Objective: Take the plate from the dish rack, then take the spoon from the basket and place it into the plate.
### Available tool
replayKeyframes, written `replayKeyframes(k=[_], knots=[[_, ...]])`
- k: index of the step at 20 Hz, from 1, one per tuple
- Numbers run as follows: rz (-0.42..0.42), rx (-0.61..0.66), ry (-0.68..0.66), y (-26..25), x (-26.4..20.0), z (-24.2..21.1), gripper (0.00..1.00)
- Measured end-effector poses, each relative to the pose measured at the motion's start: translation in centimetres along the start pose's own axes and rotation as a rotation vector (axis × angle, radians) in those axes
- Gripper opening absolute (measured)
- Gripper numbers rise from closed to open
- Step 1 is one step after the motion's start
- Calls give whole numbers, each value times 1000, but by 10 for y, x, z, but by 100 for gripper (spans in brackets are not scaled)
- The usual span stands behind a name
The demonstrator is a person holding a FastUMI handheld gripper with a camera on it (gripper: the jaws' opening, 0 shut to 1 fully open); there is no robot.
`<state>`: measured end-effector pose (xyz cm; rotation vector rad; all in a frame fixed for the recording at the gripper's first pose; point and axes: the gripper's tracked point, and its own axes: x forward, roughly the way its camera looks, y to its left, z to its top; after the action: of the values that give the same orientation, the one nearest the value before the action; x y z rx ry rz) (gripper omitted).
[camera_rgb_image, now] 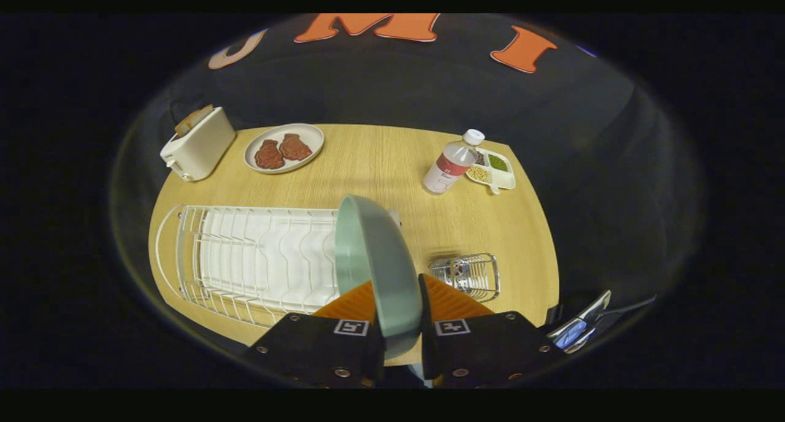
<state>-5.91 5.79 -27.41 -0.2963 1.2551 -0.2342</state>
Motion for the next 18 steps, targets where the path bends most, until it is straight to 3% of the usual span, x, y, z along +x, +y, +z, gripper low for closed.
replayKeyframes(k=[4,8,13,18], knots=[[27,64,-6,-16,-20,-14,25],[115,135,11,-36,-41,-46,25],[334,240,64,-37,-57,-101,25],[463,267,90,-45,-54,-158,25]])
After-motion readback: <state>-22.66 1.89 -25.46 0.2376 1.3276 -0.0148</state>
